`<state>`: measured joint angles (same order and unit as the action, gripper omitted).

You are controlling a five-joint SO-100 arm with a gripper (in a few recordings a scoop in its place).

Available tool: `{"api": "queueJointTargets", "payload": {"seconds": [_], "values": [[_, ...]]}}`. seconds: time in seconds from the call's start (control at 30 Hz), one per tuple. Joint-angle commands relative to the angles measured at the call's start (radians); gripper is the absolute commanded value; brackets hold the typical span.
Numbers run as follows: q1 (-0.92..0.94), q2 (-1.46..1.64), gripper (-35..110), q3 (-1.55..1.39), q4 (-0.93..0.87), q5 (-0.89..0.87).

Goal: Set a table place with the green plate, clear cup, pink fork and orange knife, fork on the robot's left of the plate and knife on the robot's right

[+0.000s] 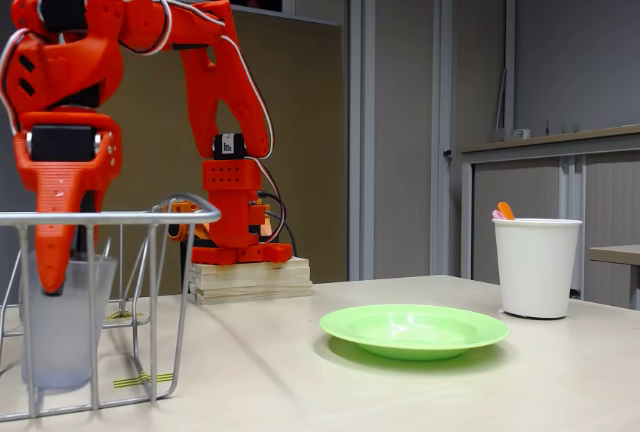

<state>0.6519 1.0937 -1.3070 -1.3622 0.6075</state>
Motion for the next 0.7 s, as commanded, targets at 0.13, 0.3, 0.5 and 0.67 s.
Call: {"api": "queueJointTargets", "payload": {"seconds": [0.13,0.3,0.5,0.67], "values": [[-0.008,0.025,26,0.063,-0.028,0.003],[-0.021,0.078,29,0.133,-0.092,0.043],[-0.054,0.236,29,0.202,-0.166,0.101],[-0.114,0.414,32,0.181,-0.161,0.158]]}}
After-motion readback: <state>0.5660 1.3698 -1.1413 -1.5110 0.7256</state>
